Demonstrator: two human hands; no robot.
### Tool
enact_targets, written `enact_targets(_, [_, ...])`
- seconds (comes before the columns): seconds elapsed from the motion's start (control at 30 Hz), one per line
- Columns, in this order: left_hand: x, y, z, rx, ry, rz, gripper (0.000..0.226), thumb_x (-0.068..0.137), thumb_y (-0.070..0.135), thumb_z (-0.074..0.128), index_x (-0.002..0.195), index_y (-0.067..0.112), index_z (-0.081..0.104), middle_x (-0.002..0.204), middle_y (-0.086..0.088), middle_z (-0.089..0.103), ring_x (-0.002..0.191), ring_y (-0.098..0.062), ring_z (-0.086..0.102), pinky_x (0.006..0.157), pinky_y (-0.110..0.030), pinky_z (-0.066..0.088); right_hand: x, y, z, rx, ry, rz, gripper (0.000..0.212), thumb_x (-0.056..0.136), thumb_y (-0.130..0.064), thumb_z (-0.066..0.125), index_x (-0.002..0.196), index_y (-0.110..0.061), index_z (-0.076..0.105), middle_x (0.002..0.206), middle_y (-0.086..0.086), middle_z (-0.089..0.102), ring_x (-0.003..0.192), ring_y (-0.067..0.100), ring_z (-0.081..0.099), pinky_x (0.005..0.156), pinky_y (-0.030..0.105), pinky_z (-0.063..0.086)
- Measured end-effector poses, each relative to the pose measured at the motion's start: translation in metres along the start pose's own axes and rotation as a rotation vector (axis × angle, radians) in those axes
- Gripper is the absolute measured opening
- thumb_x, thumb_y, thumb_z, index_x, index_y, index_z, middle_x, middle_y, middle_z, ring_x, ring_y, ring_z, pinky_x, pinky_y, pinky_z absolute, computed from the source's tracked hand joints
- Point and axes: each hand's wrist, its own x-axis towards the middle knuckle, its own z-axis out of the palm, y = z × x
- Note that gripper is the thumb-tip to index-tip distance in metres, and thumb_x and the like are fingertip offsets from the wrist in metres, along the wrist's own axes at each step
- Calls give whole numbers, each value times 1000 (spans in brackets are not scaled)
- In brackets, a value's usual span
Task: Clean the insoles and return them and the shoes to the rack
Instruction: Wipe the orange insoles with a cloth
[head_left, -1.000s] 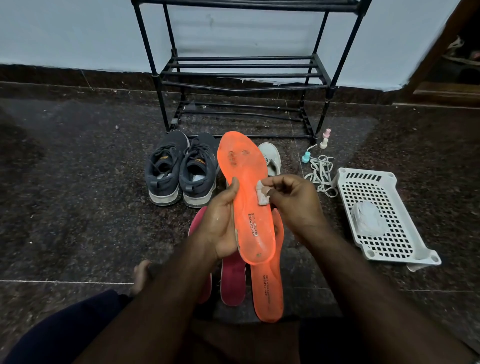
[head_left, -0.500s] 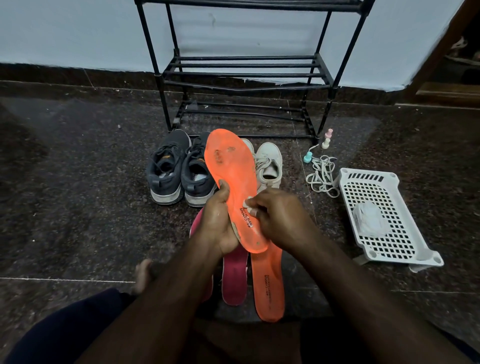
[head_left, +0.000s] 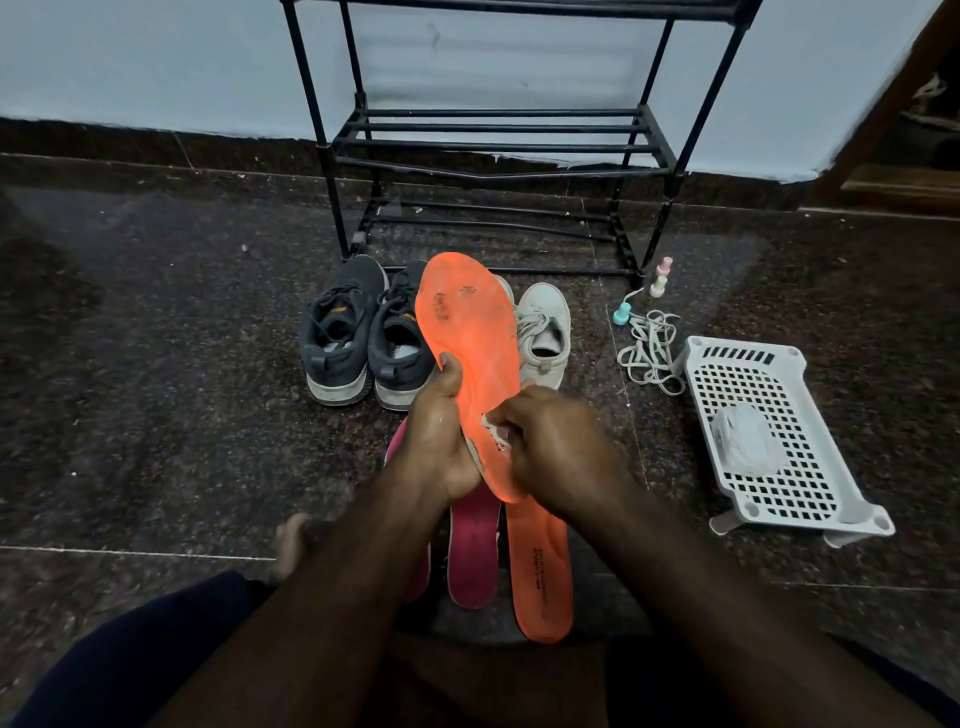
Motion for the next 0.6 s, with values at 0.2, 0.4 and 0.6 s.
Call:
enact_targets(0.2, [2,-4,-2,58,43,2,68,101,62,32,116,3,63,96,-18,74,85,-28,74,77,-38,56,-3,-4,0,93,30,-5,23,86,-11,61,102,-17,76,95,5,68,92,22,65,79,40,52])
enact_targets(0.4, [2,-12,-3,80,60,-18,64,99,60,40,117,3,63,110,-16,65,108,-31,61,115,-42,37,2,-10,7,32,-9,-50,25,83,-9,58,99,-13,76,85,8,64,81,27,63,68,42,52])
enact_targets(0.6, [5,-8,-2,129,55,-31,77,101,62,29,114,-4,65,118,-26,68,105,-35,69,91,-43,52,-3,-4,-7,75,-176,-14,21,86,-13,66,102,-22,76,99,1,68,97,18,62,87,35,48])
